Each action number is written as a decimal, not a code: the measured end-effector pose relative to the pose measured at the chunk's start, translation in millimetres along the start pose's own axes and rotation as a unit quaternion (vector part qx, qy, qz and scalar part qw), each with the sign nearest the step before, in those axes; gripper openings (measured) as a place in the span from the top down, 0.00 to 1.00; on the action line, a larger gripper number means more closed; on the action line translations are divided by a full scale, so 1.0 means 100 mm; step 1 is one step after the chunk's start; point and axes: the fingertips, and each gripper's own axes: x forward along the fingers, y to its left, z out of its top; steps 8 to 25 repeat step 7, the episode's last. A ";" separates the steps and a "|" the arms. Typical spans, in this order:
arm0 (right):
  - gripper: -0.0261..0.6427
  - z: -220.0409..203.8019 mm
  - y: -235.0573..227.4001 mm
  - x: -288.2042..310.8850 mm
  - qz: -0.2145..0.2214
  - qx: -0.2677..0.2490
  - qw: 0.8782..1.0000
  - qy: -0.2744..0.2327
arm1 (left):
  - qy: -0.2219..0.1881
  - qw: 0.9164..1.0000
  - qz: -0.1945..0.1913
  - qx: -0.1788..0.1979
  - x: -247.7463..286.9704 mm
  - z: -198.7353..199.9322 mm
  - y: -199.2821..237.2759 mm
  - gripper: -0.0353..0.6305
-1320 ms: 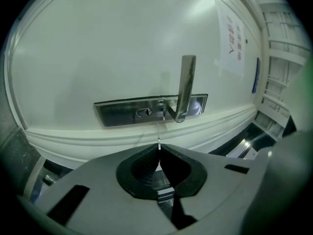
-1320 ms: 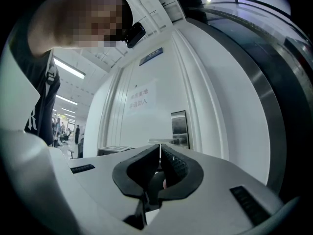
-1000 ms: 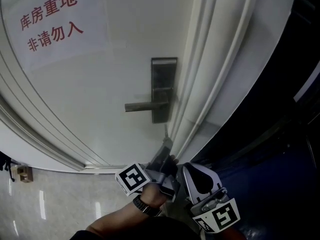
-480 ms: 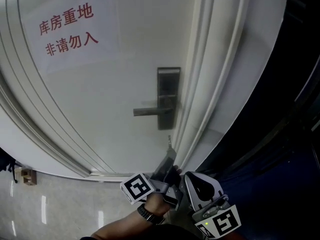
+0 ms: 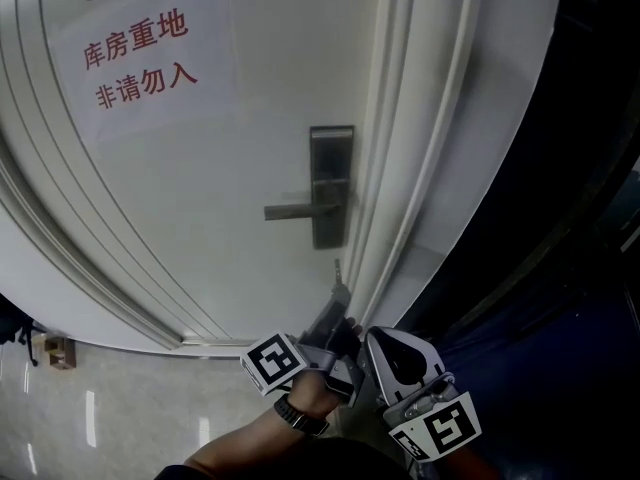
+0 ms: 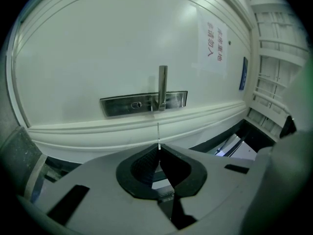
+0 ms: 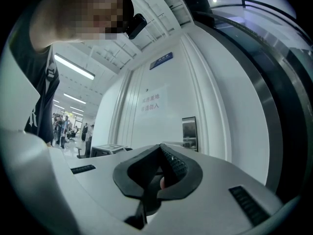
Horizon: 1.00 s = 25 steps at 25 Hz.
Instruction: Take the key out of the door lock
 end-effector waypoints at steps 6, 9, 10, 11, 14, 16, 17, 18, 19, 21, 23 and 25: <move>0.94 0.02 0.02 -0.03 0.001 0.001 1.000 0.001 | -0.002 1.000 -0.001 -0.008 -0.02 -0.03 -0.03 0.94; 0.94 0.03 0.02 -0.03 0.001 0.000 1.000 0.000 | -0.002 1.000 -0.001 -0.009 -0.02 -0.04 -0.03 0.94; 0.94 0.03 0.02 -0.03 0.001 0.000 1.000 0.000 | -0.002 1.000 -0.001 -0.009 -0.02 -0.04 -0.03 0.94; 0.94 0.03 0.02 -0.03 0.001 0.000 1.000 0.000 | -0.002 1.000 -0.001 -0.009 -0.02 -0.04 -0.03 0.94; 0.94 0.03 0.02 -0.03 0.001 0.000 1.000 0.000 | -0.002 1.000 -0.001 -0.009 -0.02 -0.04 -0.03 0.94; 0.94 0.03 0.02 -0.03 0.001 0.000 1.000 0.000 | -0.002 1.000 -0.001 -0.009 -0.02 -0.04 -0.03 0.94; 0.94 0.03 0.02 -0.03 0.001 0.000 1.000 0.000 | -0.002 1.000 -0.001 -0.009 -0.02 -0.04 -0.03 0.94; 0.94 0.03 0.02 -0.03 0.001 0.000 1.000 0.000 | -0.002 1.000 -0.001 -0.009 -0.02 -0.04 -0.03 0.94; 0.94 0.03 0.02 -0.03 0.001 0.000 1.000 0.000 | -0.002 1.000 -0.001 -0.009 -0.02 -0.04 -0.03 0.94; 0.94 0.03 0.02 -0.03 0.001 0.000 1.000 0.000 | -0.002 1.000 -0.001 -0.009 -0.02 -0.04 -0.03 0.94; 0.94 0.03 0.02 -0.03 0.001 0.000 1.000 0.000 | -0.002 1.000 -0.001 -0.009 -0.02 -0.04 -0.03 0.94; 0.94 0.03 0.02 -0.03 0.001 0.000 1.000 0.000 | -0.002 1.000 -0.001 -0.009 -0.02 -0.04 -0.03 0.94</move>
